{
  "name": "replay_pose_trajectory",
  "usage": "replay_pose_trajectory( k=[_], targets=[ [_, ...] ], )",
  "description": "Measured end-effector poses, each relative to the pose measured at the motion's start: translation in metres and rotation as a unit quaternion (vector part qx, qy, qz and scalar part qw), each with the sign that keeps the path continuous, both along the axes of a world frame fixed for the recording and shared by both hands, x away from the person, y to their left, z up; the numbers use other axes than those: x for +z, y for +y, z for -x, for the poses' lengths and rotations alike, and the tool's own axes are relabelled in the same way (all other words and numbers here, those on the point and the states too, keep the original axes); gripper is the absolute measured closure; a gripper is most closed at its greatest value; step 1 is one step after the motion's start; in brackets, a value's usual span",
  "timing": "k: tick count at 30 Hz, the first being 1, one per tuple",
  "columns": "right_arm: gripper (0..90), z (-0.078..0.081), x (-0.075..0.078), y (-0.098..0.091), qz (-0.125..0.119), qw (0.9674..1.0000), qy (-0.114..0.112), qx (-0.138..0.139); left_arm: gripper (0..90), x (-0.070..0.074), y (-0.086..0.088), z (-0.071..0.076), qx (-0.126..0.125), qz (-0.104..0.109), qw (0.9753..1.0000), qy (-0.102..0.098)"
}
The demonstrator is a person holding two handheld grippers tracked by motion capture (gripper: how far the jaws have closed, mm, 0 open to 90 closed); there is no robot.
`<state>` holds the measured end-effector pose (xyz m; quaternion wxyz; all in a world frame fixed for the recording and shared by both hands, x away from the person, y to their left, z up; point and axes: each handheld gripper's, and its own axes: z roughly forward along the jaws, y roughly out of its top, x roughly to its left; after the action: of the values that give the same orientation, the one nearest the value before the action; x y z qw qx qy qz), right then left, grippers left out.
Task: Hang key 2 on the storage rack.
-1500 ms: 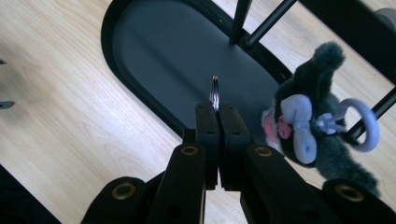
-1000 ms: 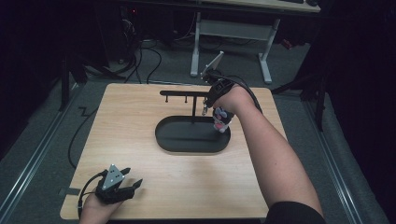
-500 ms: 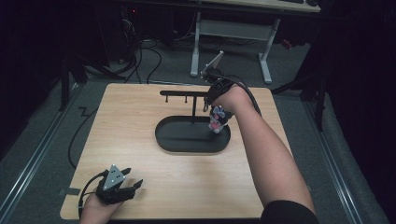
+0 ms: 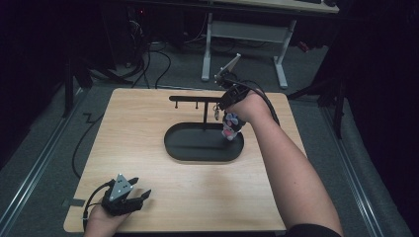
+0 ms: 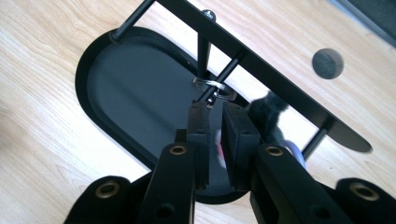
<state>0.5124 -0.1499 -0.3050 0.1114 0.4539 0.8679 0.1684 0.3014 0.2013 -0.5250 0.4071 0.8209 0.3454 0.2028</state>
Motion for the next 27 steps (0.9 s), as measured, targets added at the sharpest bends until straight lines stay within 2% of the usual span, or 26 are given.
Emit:
replay_pose_trajectory(
  k=[6,10,14,15,19,21,22,25,27],
  targets=[
    [72.9,0.028,-0.006,-0.01,-0.031,0.9993,-0.019,0.005,36.1,0.0,-0.001,0.0,-0.004,-0.003,1.0,0.004],
    [66.8,0.052,-0.021,-0.025,-0.056,0.9977,-0.037,0.006,36.1,-0.001,-0.003,0.001,-0.004,-0.004,1.0,0.003],
    [62.0,0.079,-0.04,-0.04,-0.071,0.995,-0.071,0.0,36.0,-0.001,-0.005,0.001,-0.006,-0.004,1.0,0.003],
    [61.2,0.086,-0.045,-0.043,-0.071,0.9941,-0.082,0.003,35.9,-0.001,-0.005,0.001,-0.005,-0.005,1.0,0.002],
    [57.3,0.117,-0.073,-0.055,-0.102,0.9888,-0.109,0.004,35.9,-0.003,-0.005,0.001,-0.004,-0.004,1.0,0.004],
    [55.8,0.13,-0.087,-0.059,-0.11,0.9871,-0.117,0.003,35.9,-0.003,-0.006,0.001,-0.004,-0.004,1.0,0.004],
    [55.0,0.137,-0.095,-0.063,-0.105,0.9862,-0.128,0.003,35.9,-0.003,-0.006,0.001,-0.004,-0.003,1.0,0.005],
    [52.2,0.155,-0.122,-0.074,-0.125,0.9818,-0.142,-0.01,35.9,-0.003,-0.006,0.002,-0.005,-0.004,1.0,0.004],
    [50.9,0.166,-0.14,-0.082,-0.13,0.9794,-0.153,-0.016,36.0,-0.003,-0.007,0.002,-0.005,-0.004,1.0,0.004]
  ],
)
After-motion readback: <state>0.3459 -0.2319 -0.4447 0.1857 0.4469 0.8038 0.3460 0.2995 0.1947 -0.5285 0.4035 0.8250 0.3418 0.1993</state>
